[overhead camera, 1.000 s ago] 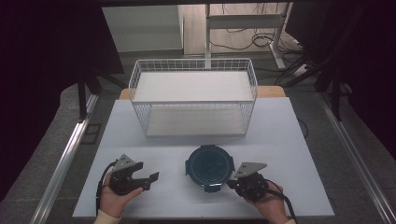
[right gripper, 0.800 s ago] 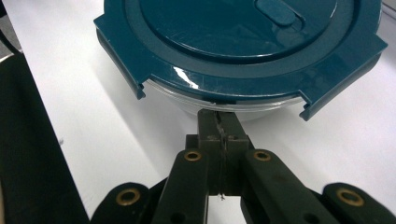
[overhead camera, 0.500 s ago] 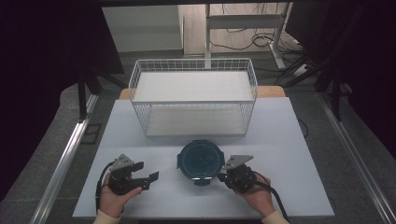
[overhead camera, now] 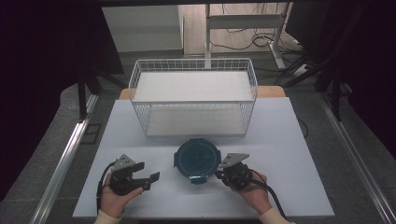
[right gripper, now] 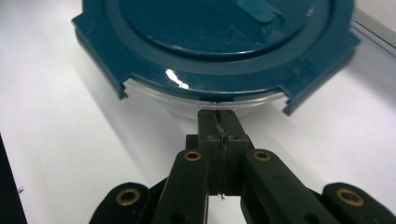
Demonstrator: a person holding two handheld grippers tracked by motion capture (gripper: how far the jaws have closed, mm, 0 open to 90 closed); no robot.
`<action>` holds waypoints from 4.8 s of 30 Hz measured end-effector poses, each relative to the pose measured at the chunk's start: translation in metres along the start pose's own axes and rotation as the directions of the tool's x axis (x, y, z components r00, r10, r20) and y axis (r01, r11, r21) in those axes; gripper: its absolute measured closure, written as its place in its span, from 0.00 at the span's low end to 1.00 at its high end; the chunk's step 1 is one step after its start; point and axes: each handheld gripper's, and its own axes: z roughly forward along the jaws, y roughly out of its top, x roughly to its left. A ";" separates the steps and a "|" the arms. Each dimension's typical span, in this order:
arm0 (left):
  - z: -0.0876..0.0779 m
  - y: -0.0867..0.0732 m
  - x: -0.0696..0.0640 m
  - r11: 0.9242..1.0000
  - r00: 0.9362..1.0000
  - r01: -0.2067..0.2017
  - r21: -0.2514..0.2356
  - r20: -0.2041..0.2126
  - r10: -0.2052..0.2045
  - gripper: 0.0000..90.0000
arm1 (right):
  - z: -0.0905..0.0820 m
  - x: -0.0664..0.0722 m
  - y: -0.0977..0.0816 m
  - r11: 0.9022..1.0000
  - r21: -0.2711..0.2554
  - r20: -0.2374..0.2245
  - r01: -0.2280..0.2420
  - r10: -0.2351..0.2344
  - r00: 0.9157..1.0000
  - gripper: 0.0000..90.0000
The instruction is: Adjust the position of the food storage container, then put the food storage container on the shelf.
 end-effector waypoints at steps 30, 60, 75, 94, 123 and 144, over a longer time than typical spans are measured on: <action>-0.011 0.005 -0.003 0.999 0.999 -0.036 -0.029 -0.030 0.035 0.24 | -0.055 -0.043 -0.039 0.927 -0.264 0.014 -0.267 0.280 0.960 0.55; -0.010 0.022 -0.017 0.997 0.991 0.070 -0.014 0.113 -0.068 0.23 | -0.053 -0.031 -0.020 0.908 -0.280 -0.030 -0.311 0.316 0.948 0.26; 0.015 0.055 -0.022 0.996 0.980 0.088 0.024 0.175 -0.091 0.22 | -0.039 -0.034 0.023 0.890 -0.284 -0.116 -0.356 0.336 0.935 0.22; 0.058 0.048 -0.002 0.963 0.929 0.230 0.142 0.264 -0.260 0.15 | 0.006 -0.049 0.019 0.817 -0.150 -0.236 -0.557 0.517 0.823 0.10; 0.091 0.035 0.000 0.886 0.815 0.380 0.266 0.356 -0.457 0.31 | 0.032 -0.057 0.005 0.691 -0.037 -0.319 -0.721 0.676 0.664 0.30; 0.064 0.036 -0.008 0.918 0.842 0.351 0.185 0.367 -0.396 0.49 | 0.008 -0.039 -0.003 0.696 -0.079 -0.350 -0.714 0.651 0.674 0.43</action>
